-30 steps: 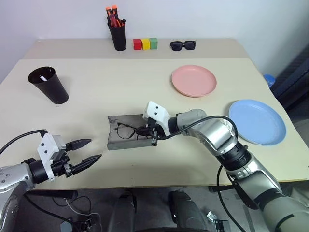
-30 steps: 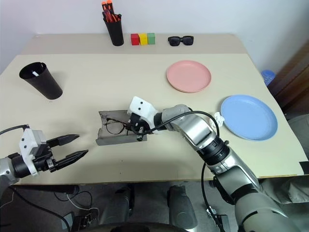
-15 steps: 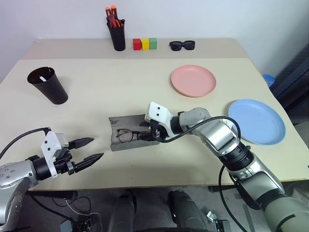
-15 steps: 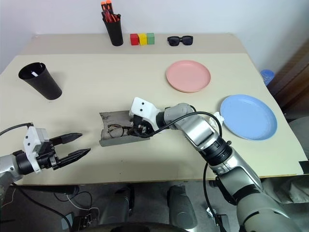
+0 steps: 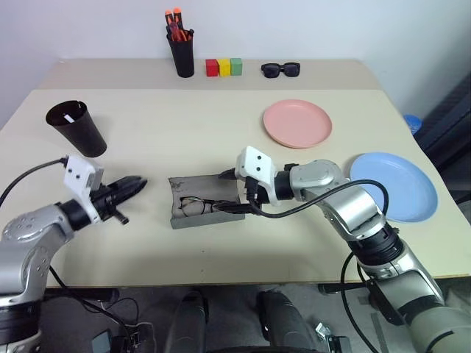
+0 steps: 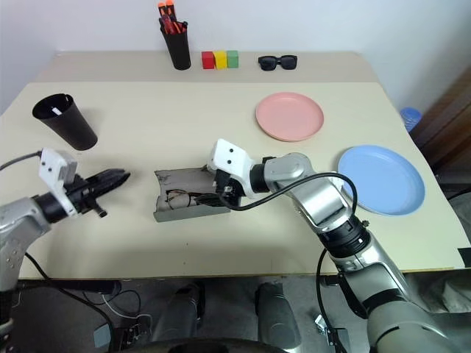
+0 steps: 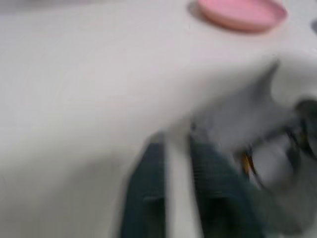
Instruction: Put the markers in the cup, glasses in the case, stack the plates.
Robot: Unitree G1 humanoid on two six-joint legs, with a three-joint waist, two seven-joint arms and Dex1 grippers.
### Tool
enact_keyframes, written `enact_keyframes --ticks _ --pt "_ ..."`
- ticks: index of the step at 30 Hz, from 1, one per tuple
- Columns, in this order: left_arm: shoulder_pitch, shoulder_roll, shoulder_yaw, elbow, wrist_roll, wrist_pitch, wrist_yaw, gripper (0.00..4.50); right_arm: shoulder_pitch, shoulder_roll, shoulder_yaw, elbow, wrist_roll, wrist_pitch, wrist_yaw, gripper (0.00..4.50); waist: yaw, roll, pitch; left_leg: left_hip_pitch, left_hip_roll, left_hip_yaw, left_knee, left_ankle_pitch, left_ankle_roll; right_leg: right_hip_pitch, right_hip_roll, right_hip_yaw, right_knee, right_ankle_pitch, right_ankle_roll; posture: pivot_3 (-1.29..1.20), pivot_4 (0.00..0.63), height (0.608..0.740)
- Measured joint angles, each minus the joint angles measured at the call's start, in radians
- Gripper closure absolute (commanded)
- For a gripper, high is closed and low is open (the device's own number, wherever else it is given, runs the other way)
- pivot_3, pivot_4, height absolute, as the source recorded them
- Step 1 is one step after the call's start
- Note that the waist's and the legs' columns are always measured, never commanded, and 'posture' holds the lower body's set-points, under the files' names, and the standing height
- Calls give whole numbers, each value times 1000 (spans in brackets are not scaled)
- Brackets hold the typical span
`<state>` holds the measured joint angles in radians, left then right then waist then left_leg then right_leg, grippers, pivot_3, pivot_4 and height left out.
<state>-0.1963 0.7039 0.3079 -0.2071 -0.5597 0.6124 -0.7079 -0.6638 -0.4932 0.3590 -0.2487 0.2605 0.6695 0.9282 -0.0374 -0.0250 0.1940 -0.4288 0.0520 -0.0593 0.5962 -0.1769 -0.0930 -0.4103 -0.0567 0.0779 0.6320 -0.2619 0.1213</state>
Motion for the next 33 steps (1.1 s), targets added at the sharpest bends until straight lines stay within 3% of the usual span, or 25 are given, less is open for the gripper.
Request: enact_keyframes --ticks 6,13,21,33 --pt "-280 -18 -200 173 81 67 10 4484 175 -125 -139 -114 29 -62 13 895 -1 0 0 0 0 -1 0 0 0 1 1 0 0 -1 2 0 150 740" --pt "-447 -44 -408 403 189 73 -126 4484 334 -196 -285 -178 64 -88 -3 895 -9 0 0 1 0 -1 0 0 0 1 1 0 0 -1 2 0 150 740" --pt "-465 8 -493 386 226 -5 -381 4484 371 -196 -304 -209 74 -85 -64 895 -5 0 0 1 0 -1 0 0 0 1 1 0 0 -1 2 0 150 740" --pt "-274 119 -482 110 220 -29 -488 4484 309 -187 -278 -137 63 -115 -79 895 -6 0 0 1 0 -1 0 0 0 1 1 1 1 -1 1 0 150 740"
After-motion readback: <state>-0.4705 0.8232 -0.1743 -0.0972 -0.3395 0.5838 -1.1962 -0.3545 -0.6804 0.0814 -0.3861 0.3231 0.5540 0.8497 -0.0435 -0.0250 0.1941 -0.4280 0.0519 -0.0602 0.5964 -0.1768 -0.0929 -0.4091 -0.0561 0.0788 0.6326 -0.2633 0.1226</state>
